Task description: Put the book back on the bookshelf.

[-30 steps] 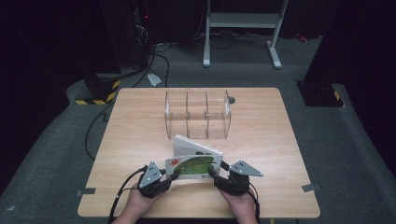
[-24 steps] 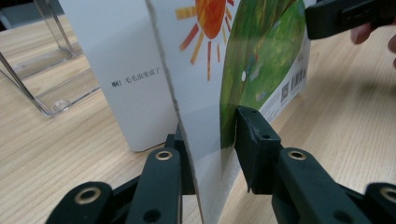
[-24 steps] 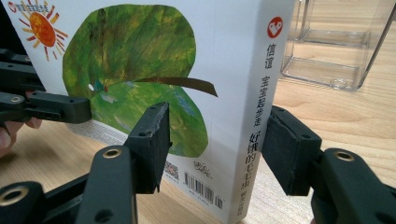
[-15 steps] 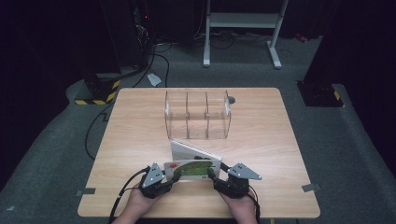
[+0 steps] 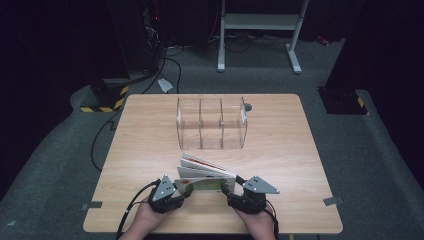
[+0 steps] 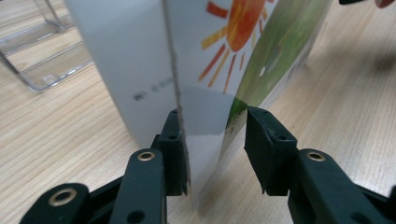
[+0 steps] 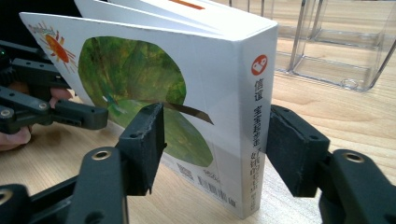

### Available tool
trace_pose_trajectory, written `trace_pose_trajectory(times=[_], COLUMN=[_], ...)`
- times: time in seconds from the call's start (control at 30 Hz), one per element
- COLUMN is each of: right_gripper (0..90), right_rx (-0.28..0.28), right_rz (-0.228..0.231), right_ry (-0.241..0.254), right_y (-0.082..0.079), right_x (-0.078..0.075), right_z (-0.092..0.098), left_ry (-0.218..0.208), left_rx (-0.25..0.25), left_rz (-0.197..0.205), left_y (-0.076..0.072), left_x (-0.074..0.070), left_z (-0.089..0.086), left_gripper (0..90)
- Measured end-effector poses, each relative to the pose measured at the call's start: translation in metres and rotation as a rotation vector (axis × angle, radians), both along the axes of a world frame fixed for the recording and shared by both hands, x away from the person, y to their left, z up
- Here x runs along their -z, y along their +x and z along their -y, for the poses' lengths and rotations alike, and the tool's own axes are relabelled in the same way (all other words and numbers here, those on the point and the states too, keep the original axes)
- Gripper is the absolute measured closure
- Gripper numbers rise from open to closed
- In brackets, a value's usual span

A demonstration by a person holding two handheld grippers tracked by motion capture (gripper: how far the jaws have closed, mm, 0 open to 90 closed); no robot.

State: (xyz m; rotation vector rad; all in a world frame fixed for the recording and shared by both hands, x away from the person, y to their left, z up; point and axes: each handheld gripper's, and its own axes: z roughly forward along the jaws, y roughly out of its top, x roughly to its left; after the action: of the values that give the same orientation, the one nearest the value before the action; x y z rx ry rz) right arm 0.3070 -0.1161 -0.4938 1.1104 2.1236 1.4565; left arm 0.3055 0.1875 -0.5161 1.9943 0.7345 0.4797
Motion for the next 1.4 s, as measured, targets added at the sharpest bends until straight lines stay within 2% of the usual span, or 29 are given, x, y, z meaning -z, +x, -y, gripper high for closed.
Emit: trace_pose_trajectory(times=[0.2, 0.3, 0.43, 0.47, 0.67, 0.83, 0.9, 1.0, 1.1, 1.13, 1.17, 1.2, 1.27, 1.37, 1.4], right_gripper=[31.4, 26.9, 26.3, 26.6, 25.6, 24.3, 24.2, 24.6, 26.5, 26.5, 26.8, 26.8, 27.7, 35.2, 35.2], right_rx=[-0.009, 0.005, -0.015, -0.026, -0.045, -0.068, -0.08, -0.084, -0.097, -0.097, -0.099, -0.099, -0.099, -0.088, -0.088], right_rz=[0.004, 0.013, 0.015, 0.032, 0.07, 0.087, 0.096, 0.104, 0.113, 0.113, 0.114, 0.114, 0.103, 0.102, 0.102], right_ry=[0.003, -0.009, -0.012, -0.018, -0.021, -0.017, -0.013, -0.009, -0.008, -0.008, -0.017, -0.017, -0.014, -0.016, -0.016], right_y=[0.002, 0.003, 0.005, 0.006, 0.01, 0.013, 0.016, 0.017, 0.019, 0.019, 0.02, 0.02, 0.023, 0.024, 0.024], right_x=[0.0, -0.001, -0.003, -0.003, -0.008, -0.012, -0.015, -0.016, -0.018, -0.018, -0.018, -0.018, -0.018, -0.018, -0.018], right_z=[0.0, 0.0, -0.001, -0.002, -0.005, -0.006, -0.006, -0.006, -0.009, -0.009, -0.011, -0.011, -0.013, -0.013, -0.013], left_ry=[-0.011, -0.014, -0.013, -0.015, -0.007, -0.016, -0.016, -0.011, 0.014, 0.014, 0.035, 0.035, 0.068, 0.086, 0.086], left_rx=[-0.016, -0.028, -0.052, -0.058, -0.101, -0.143, -0.179, -0.202, -0.262, -0.262, -0.296, -0.296, -0.322, -0.339, -0.339], left_rz=[-0.005, -0.002, 0.009, 0.009, 0.021, 0.022, 0.011, -0.007, -0.017, -0.017, -0.025, -0.025, -0.04, -0.042, -0.042], left_y=[0.0, -0.001, -0.004, -0.004, -0.008, -0.01, -0.01, -0.008, -0.005, -0.005, -0.004, -0.004, -0.002, -0.001, -0.001], left_x=[-0.001, -0.002, -0.003, -0.004, -0.005, -0.006, -0.005, -0.003, 0.001, 0.001, 0.003, 0.003, 0.006, 0.007, 0.007], left_z=[-0.005, -0.007, -0.011, -0.013, -0.024, -0.036, -0.043, -0.048, -0.059, -0.059, -0.064, -0.064, -0.068, -0.069, -0.069], left_gripper=[55.2, 53.1, 49.2, 47.1, 44.3, 43.5, 42.3, 39.9, 39.8, 39.8, 39.7, 39.4, 38.5, 37.7, 37.6])
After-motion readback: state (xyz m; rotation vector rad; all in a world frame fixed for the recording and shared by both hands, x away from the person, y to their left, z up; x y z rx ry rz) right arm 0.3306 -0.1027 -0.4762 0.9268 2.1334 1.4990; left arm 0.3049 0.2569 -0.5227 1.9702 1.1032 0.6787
